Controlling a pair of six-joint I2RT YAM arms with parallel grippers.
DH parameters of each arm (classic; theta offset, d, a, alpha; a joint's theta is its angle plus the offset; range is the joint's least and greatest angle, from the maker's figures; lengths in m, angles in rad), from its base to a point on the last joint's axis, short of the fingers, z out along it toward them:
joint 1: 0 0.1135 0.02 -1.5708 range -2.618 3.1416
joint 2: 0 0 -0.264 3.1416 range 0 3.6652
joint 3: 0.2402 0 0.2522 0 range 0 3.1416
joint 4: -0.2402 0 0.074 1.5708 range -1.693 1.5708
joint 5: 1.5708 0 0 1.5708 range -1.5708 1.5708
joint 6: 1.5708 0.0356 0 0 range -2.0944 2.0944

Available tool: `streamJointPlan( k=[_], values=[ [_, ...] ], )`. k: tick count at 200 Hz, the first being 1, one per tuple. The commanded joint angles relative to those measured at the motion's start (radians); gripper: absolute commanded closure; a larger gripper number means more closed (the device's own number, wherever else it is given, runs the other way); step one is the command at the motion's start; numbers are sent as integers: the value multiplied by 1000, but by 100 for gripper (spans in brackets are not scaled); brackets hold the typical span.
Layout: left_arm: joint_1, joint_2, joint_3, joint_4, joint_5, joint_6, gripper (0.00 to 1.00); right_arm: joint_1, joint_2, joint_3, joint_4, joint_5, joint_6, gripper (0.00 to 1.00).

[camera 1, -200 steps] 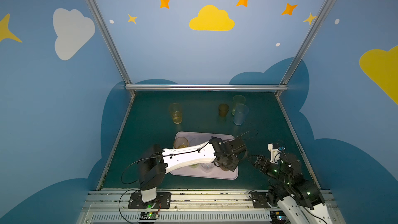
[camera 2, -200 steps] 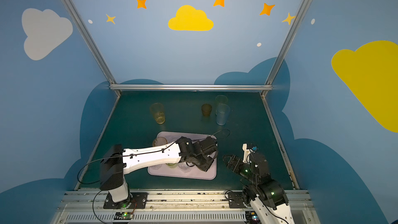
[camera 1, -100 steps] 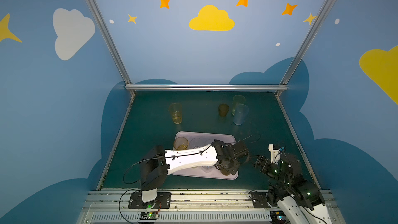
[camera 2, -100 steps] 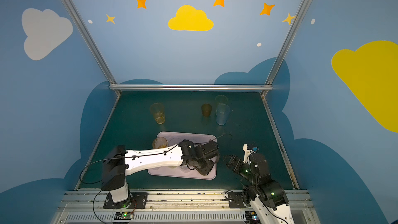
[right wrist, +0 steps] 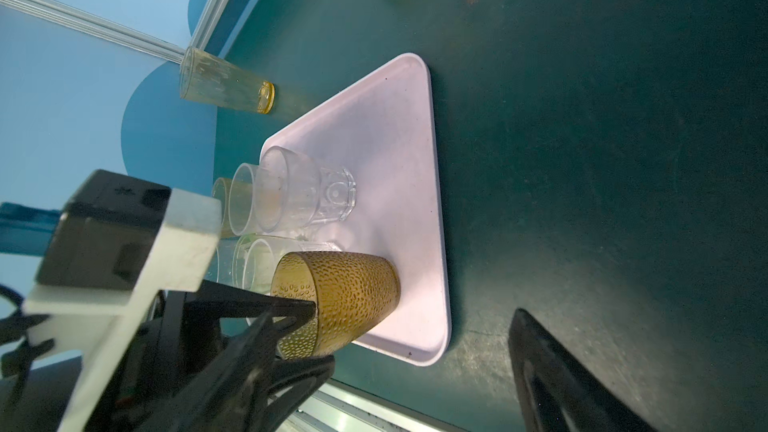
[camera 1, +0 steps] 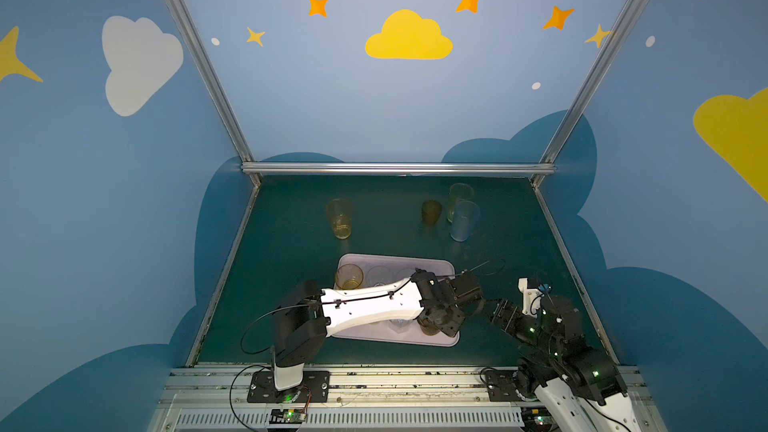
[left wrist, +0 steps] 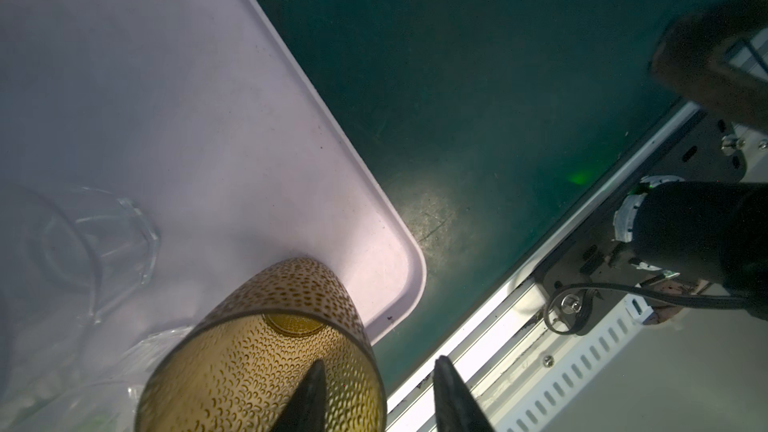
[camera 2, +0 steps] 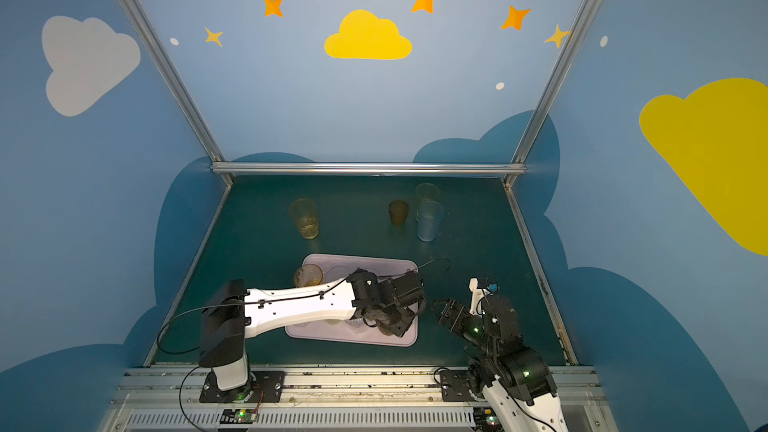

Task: Place the glasses into the tray
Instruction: 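Lower the gold textured glass onto the tray corner and open the left gripper, then raise the left gripper while the right gripper reaches toward another gold textured glass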

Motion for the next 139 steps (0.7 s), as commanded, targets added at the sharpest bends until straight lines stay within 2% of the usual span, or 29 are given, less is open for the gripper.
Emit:
streamJointPlan(
  k=[1,33,61,77,111,139],
  values=[
    [-4,-33,31,-16,-25,8,53,-5,-10,-10,-7,6,-1,13],
    [-5,-68,28,-10,-56,16,44,-5,-10,-11,-8,1,2,14],
    [-4,-92,37,-27,-115,37,27,-5,-12,-11,-8,-2,4,13],
    [-2,-111,40,-31,-150,66,0,-5,-9,-9,-12,1,5,13],
    [7,-161,25,-28,-249,94,0,-5,14,12,-19,4,10,14],
    [51,-221,-19,2,-250,98,0,-5,59,39,-12,8,-1,14]
  ],
)
